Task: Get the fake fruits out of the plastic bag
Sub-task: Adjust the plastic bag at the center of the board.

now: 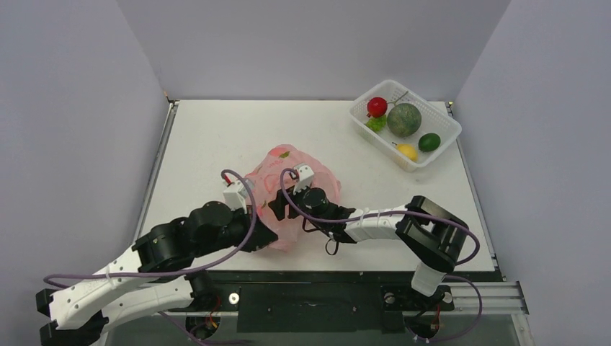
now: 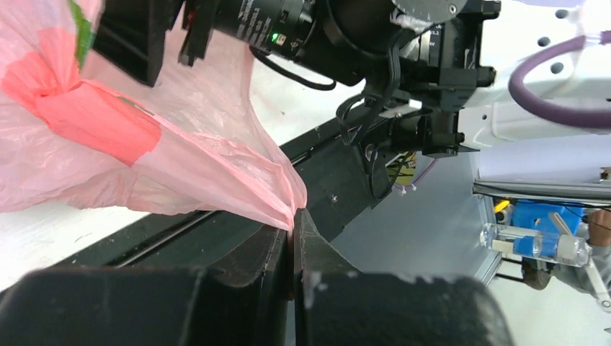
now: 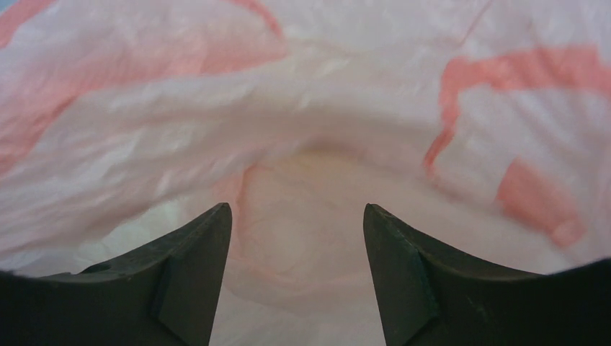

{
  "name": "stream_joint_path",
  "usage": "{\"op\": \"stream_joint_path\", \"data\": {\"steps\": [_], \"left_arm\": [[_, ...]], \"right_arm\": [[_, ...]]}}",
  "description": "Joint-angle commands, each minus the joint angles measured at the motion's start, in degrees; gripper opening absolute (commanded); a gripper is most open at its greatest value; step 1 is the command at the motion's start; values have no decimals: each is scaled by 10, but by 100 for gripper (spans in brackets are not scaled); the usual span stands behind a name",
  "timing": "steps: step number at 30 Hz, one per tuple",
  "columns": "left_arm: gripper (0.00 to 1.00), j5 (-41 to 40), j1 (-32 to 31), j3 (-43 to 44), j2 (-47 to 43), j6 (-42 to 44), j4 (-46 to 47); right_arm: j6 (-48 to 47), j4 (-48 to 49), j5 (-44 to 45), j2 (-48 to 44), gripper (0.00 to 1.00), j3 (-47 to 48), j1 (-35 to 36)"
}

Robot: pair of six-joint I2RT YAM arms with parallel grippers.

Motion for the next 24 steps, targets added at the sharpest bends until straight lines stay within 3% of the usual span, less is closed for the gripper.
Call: {"op": "stream_joint_path", "data": {"steps": [1, 6, 11, 15, 19, 22, 24], "left_arm": [[0, -44, -7, -34, -92, -47, -43], [0, -112, -7, -56, -156, -87, -185], [0, -112, -7, -71, -174, -91, -200], [0, -84, -7, -75, -158, -72, -158], [0, -45, -7, -55, -109, -40, -41], [0, 80, -9, 2, 21, 2, 120], [0, 84, -51, 80, 104, 31, 113]], "right_arm": [[11, 64, 25, 23, 66, 14, -2], [12, 56, 14, 80, 85, 67, -6], [24, 76, 17, 132, 87, 112, -6], [80, 106, 19, 178, 94, 152, -8], [126, 124, 56, 192, 95, 154, -17], [131, 138, 72, 172, 95, 124, -38], [128, 139, 66, 150, 95, 98, -55]]}}
